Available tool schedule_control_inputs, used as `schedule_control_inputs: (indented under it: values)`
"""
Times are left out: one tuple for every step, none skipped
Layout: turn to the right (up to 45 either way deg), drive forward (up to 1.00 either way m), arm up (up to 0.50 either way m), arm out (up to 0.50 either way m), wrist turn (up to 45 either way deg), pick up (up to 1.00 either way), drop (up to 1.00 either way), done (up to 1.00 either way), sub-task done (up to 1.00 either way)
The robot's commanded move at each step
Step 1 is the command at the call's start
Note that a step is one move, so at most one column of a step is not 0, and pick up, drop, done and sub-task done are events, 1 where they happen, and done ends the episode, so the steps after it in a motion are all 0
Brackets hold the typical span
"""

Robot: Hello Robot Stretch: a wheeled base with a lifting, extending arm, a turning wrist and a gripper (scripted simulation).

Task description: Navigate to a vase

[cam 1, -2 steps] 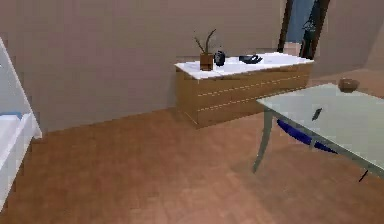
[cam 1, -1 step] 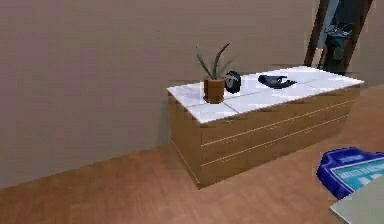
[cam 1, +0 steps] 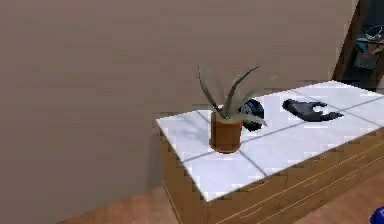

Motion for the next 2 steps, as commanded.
schedule_control_inputs:
  values:
    - [45.0, 0.0, 0.0, 0.0, 0.0, 0.0, 0.0, 0.0, 0.0]
    - [12.0, 0.0, 0.0, 0.0, 0.0, 0.0, 0.0, 0.0, 0.0]
